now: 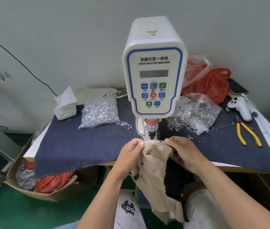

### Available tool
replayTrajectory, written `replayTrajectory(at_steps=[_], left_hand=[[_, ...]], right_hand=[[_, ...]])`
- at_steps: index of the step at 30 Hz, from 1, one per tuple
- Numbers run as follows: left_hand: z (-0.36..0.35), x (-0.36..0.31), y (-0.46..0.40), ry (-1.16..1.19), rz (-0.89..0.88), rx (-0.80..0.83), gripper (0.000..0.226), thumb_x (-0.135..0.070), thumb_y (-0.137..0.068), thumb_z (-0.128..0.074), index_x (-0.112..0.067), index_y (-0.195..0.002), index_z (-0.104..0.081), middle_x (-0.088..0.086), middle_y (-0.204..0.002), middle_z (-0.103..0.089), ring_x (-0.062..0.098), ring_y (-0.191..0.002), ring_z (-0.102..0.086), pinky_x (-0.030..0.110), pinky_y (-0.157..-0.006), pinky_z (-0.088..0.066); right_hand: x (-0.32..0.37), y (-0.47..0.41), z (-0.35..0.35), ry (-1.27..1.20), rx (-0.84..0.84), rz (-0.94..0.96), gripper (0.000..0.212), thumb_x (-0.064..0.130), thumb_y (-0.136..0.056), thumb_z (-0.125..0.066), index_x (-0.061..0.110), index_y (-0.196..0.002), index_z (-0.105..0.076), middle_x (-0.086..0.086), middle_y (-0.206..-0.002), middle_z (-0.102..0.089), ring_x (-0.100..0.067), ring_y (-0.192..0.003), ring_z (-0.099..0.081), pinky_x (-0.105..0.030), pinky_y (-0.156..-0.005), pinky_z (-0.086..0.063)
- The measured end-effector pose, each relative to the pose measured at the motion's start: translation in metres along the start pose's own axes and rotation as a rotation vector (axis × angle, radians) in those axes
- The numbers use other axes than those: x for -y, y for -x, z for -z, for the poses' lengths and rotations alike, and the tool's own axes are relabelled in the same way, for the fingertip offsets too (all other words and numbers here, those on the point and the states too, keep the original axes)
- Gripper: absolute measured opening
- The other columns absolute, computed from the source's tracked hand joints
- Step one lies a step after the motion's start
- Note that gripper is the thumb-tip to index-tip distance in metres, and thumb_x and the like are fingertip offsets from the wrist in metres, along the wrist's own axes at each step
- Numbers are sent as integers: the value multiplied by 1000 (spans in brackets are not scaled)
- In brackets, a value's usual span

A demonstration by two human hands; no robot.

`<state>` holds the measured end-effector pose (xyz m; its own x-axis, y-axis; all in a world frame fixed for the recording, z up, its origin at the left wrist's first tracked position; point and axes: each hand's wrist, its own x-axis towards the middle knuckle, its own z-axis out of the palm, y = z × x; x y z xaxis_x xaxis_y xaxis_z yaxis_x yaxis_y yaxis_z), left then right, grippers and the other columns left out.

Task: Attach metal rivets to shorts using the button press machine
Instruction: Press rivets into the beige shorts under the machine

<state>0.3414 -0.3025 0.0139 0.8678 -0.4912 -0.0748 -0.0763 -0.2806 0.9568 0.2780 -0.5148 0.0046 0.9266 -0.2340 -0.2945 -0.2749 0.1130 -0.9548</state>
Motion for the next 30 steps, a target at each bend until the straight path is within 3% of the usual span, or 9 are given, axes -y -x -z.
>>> replayTrajectory(at_steps=[4, 9, 13, 19, 24, 30], left_hand=[[0, 3, 0, -39, -2, -6, 29, -31, -108, -51, -15, -88, -63, -7, -86, -63, 7, -85, -57, 30, -83, -47], [0, 3, 0, -22, -8, -7, 32, -37, -105, -51, -11, -92, -64, 7, -93, -66, 10, -87, -58, 32, -84, -48], [0, -1, 1, 42, 51, -12, 32, -43, -97, -47, -19, -84, -65, -4, -87, -66, 11, -88, -58, 30, -82, -46], [0, -5, 4, 115, 63, -13, 32, -38, -93, -44, -25, -86, -72, 3, -97, -72, 8, -91, -63, 29, -85, -49], [0, -7, 6, 123, 72, -10, 33, -39, -93, -45, -19, -92, -71, 8, -102, -71, 9, -92, -62, 31, -87, -47], [2, -4, 6, 84, 76, -15, 31, -24, -108, -44, -14, -95, -70, 11, -103, -70, 13, -95, -61, 33, -90, -48]], right_hand=[[0, -1, 1, -2, 3, 6, 35, 53, -73, -72, 22, -65, -58, -11, -59, -45, -21, -47, -36, -42, -56, -13], [-1, -2, 1, 6, 1, 10, 35, 52, -75, -71, 20, -69, -59, -10, -59, -47, -21, -48, -36, -46, -58, -14], [-1, -2, 2, 10, 5, 4, 35, 53, -76, -71, 21, -67, -59, -9, -59, -48, -21, -47, -37, -44, -56, -14], [-1, -1, 2, 5, 11, 5, 35, 51, -75, -70, 22, -64, -56, -8, -58, -45, -19, -46, -36, -41, -55, -14], [-1, -2, 3, 5, 19, -6, 34, 52, -73, -70, 22, -64, -57, -7, -57, -46, -16, -41, -38, -21, -44, -22], [-3, -3, 3, -1, 18, -12, 33, 50, -74, -71, 21, -66, -57, -7, -57, -45, -17, -41, -37, -22, -41, -23]])
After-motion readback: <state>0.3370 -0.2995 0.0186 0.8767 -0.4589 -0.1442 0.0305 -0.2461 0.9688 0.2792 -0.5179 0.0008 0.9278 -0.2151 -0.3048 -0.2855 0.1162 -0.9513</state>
